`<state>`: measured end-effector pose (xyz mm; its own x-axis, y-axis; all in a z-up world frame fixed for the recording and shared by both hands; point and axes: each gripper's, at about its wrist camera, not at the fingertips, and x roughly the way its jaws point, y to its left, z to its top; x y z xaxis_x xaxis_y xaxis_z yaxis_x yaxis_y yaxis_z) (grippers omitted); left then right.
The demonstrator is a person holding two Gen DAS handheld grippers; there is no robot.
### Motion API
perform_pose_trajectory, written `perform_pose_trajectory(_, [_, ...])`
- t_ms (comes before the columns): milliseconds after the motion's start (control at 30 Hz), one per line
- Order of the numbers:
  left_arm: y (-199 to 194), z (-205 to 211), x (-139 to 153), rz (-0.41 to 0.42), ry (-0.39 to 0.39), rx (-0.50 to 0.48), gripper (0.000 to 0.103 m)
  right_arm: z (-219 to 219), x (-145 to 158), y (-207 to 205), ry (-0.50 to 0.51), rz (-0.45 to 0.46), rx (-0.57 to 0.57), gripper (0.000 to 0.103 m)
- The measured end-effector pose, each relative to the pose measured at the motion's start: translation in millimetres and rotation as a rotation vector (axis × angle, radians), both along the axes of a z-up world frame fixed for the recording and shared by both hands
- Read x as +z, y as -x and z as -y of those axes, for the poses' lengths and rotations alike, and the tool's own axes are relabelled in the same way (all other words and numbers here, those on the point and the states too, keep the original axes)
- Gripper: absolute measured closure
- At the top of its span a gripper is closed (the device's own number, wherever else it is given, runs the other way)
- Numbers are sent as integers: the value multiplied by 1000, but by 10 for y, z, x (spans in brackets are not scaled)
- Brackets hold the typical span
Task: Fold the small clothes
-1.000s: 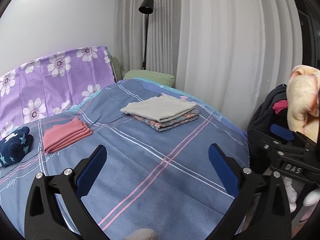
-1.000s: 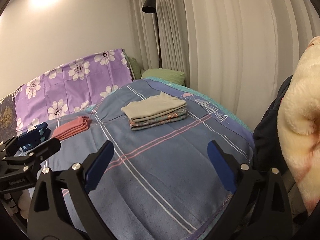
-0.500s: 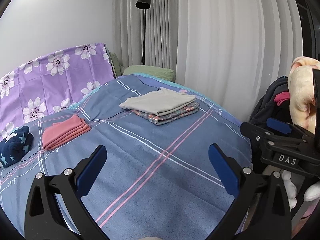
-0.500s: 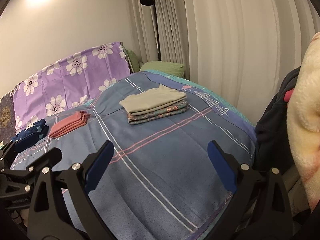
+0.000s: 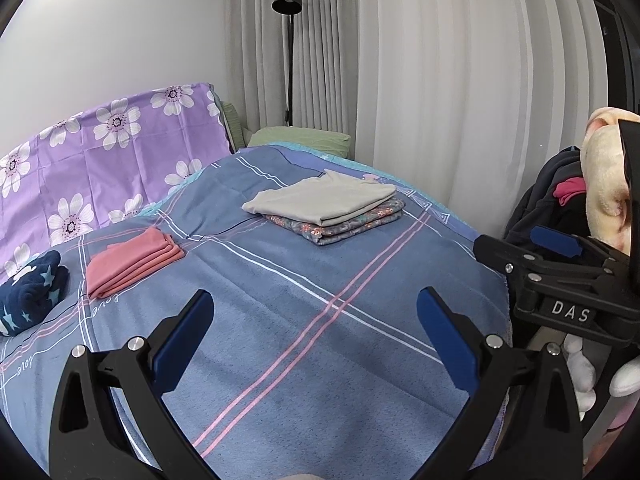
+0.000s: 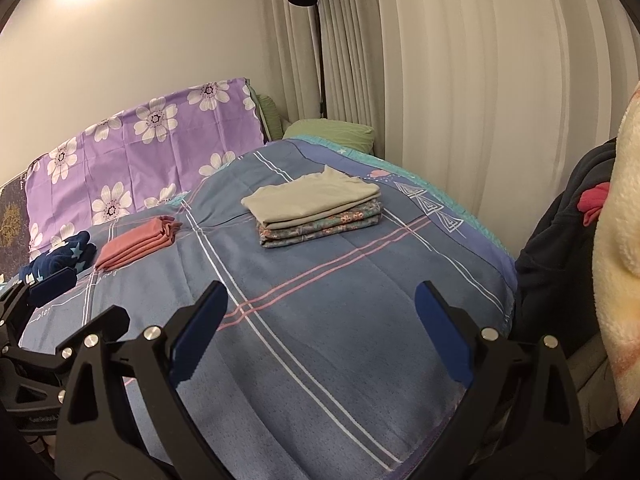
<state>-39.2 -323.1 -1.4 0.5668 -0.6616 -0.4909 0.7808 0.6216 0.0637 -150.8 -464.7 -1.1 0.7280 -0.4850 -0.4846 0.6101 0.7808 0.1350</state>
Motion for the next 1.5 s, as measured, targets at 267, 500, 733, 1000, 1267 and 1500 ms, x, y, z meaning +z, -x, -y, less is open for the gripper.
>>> perform_pose_trajectory(267, [-24, -27, 18, 8, 2, 14, 1, -31, 10, -39, 6, -5, 9, 7])
perform_pose_trajectory(500, [-51, -35, 43, 3, 9, 16, 1, -35, 11, -38, 5, -5, 9, 7])
perform_pose_trajectory(733, [-39, -23, 53, 10, 7, 12, 1, -33, 11, -42, 6, -5, 9, 7])
perform_pose_trajectory(1000, [-24, -20, 45, 11, 3, 12, 1, -20, -10, -70, 5, -6, 9, 7])
perform_pose_trajectory(1267, [-13, -30, 37, 10, 3, 13, 1, -13, -13, -77, 6, -5, 11, 7])
perform_pose_trajectory(1500, [-10, -23, 37, 10, -1, 15, 1, -7, -19, -81, 6, -9, 13, 6])
